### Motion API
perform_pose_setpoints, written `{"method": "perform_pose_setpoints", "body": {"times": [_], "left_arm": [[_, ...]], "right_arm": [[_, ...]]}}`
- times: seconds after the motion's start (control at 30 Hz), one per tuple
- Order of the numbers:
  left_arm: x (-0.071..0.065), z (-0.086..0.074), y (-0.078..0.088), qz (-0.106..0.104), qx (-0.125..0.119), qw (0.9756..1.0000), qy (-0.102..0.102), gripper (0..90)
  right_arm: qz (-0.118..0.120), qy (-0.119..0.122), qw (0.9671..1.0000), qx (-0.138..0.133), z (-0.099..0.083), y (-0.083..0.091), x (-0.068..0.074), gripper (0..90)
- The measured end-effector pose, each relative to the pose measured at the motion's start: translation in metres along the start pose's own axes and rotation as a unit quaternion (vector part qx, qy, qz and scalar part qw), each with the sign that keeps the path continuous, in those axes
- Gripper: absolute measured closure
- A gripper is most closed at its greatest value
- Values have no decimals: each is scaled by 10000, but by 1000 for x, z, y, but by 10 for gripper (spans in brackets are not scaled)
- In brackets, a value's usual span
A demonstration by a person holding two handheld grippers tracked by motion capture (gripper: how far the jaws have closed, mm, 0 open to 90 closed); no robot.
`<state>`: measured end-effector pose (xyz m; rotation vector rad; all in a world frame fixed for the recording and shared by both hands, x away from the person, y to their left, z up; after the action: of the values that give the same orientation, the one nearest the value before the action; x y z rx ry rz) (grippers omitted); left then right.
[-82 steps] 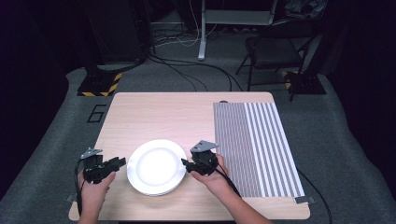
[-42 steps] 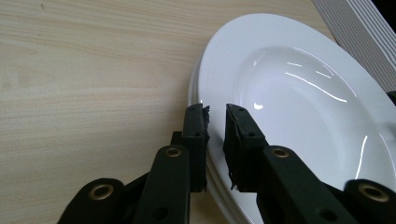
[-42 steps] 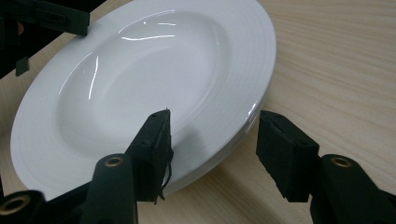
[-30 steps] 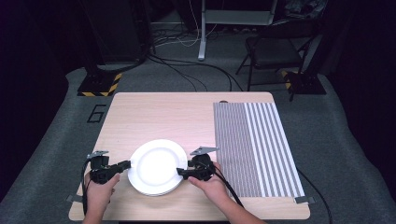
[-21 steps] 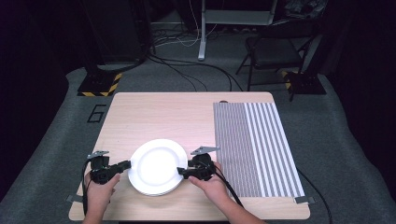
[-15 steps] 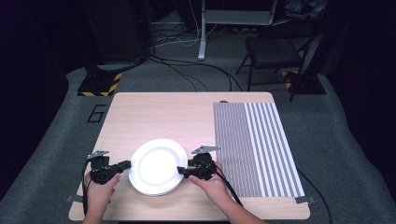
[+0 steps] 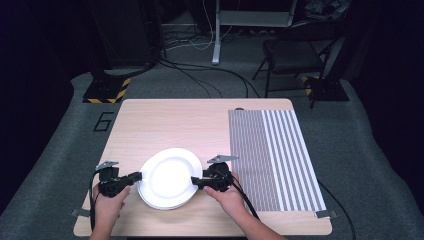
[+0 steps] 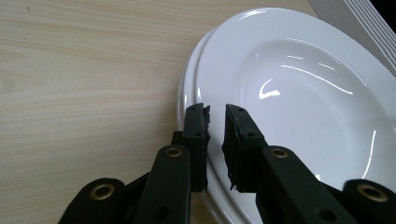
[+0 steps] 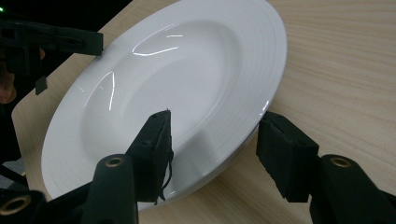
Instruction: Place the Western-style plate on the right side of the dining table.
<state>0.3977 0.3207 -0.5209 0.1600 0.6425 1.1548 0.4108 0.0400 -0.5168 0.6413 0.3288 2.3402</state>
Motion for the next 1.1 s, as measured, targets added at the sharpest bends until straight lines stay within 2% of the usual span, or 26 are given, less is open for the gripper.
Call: {"method": "perform_pose_setpoints", "body": {"times": [0.13, 0.67, 1.1], "left_arm": [[-2, -1, -1, -5, 28, 10000, 30, 791], [-4, -1, -3, 33, 2, 9999, -96, 790], [-5, -2, -4, 5, 11, 10000, -58, 788]], "right_arm": [[-14, -77, 10000, -20, 1, 1, -1, 448], [1, -103, 9999, -75, 2, 2, -5, 475], [237, -423, 9988, 47, -3, -4, -4, 514]]}}
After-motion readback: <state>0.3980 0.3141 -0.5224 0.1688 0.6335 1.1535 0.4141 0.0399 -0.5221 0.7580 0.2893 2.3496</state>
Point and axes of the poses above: each handheld gripper's, and its own axes: y roughly backward along the jaws, z roughly out of its top, x roughly to its left, the point moved 6 cm from there along -y, roughly forward along the jaws, and after that the axes turned 14 degrees about -x, right-handed, at the moved point
